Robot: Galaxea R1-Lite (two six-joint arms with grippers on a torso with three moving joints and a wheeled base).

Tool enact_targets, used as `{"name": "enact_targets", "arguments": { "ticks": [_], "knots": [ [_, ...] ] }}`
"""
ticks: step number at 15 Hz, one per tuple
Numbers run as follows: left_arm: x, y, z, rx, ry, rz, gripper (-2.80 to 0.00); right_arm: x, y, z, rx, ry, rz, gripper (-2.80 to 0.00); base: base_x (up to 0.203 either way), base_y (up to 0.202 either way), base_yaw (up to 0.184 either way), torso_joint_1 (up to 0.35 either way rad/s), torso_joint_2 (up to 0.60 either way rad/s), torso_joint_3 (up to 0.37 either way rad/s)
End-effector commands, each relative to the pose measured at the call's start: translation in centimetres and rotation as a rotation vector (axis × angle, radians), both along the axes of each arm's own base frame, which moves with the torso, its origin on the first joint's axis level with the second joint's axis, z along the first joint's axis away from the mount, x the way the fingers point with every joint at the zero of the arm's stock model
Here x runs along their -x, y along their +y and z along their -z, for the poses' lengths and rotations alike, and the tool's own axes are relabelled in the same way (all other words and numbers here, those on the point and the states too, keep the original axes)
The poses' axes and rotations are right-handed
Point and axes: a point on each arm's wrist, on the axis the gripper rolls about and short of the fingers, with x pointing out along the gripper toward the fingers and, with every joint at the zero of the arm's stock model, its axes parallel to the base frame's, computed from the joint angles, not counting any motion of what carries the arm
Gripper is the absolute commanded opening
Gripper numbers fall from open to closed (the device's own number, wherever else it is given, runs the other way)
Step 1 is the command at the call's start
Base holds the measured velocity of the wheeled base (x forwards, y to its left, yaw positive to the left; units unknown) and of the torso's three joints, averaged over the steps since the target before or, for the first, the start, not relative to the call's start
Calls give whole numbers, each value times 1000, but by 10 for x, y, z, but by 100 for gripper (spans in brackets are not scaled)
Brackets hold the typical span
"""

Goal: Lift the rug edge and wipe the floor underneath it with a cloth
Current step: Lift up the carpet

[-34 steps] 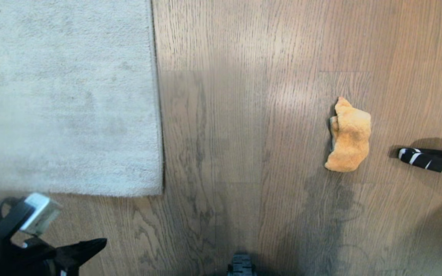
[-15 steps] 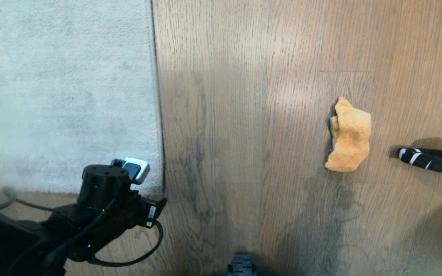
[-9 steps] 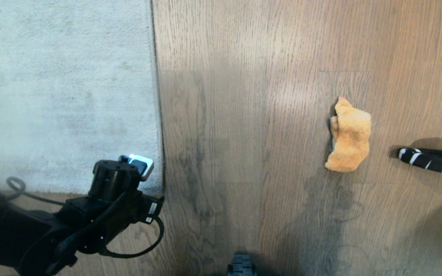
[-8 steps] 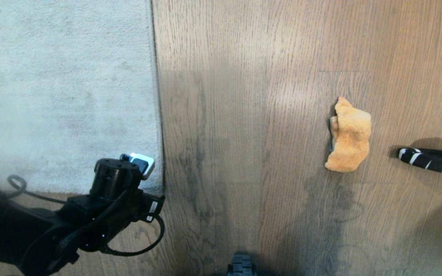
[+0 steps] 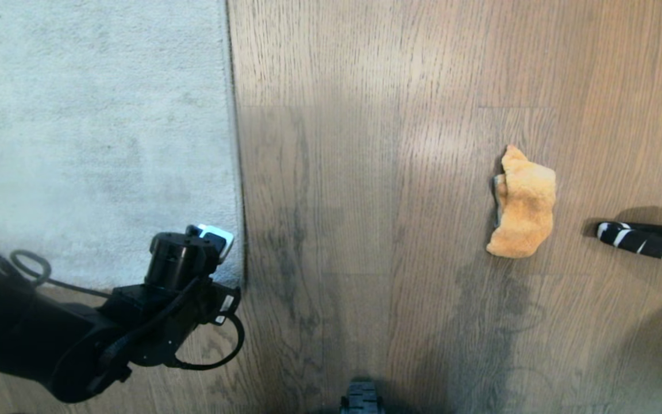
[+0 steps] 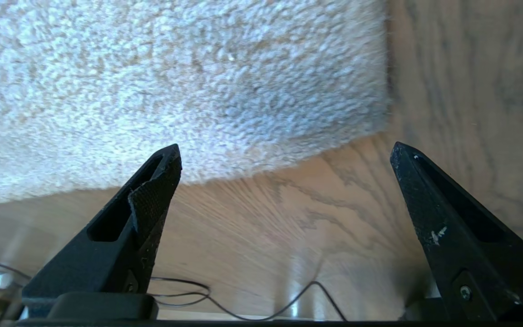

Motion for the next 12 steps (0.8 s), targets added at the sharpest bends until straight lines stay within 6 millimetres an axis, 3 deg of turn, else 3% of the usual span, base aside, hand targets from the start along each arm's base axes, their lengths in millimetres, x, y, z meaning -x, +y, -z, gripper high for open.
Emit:
{"name": "enact_targets", "arguments": {
  "ticks": [1,12],
  "knots": [
    [-4,4,1,-38,2,-2,0,0,0,0,0,-1,0,-280,0,0,0,0,0,0],
    [-23,2,10,-40,-77,-22,0,0,0,0,0,-1,0,-280,0,0,0,0,0,0]
  ]
}}
